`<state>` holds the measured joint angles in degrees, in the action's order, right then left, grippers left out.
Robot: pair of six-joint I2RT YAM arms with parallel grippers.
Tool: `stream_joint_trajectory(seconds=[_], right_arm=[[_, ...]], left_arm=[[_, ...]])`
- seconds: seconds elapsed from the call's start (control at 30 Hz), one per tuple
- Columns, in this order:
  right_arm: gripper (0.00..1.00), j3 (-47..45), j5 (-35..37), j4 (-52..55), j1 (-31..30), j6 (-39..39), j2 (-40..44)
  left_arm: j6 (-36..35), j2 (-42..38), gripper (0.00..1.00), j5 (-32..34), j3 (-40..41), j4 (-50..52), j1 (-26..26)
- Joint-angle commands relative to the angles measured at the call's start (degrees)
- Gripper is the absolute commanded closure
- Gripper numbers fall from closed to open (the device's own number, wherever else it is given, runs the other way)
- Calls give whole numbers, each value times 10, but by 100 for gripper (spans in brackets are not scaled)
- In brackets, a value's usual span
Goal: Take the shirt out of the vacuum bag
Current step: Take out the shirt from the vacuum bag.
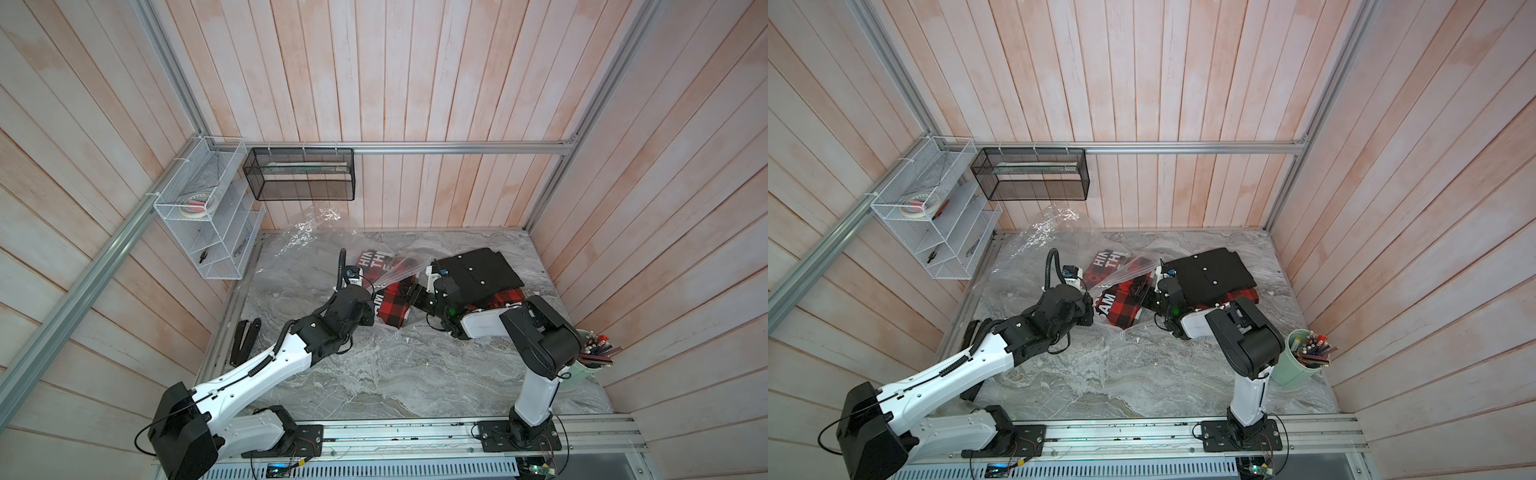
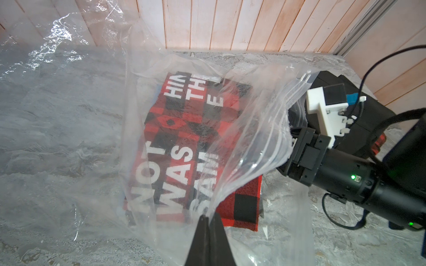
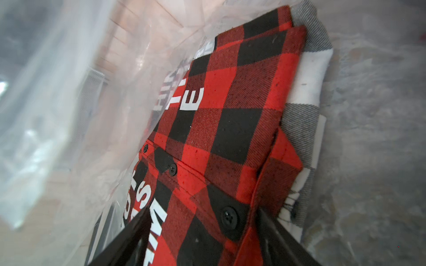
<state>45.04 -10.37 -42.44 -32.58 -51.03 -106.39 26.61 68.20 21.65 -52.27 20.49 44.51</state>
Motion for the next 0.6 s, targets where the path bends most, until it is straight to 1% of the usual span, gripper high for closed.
stream_joint_trajectory(seconds=[0.0,0.2,0.37,0.5,0.57], right_arm=[[27,-13,14,12,1,-5,7],[26,-11,23,57,-2,22,16],[26,6,0,41,-4,13,-10],[28,30,-13,36,-10,4,-27],[31,38,-19,34,-12,1,-30]], left_arm=[[13,-19,100,9,11,10,-3],[10,-21,100,12,21,16,-3],[11,-19,100,14,24,15,-3],[12,-18,100,12,23,13,-4],[12,-18,100,12,24,12,-3]])
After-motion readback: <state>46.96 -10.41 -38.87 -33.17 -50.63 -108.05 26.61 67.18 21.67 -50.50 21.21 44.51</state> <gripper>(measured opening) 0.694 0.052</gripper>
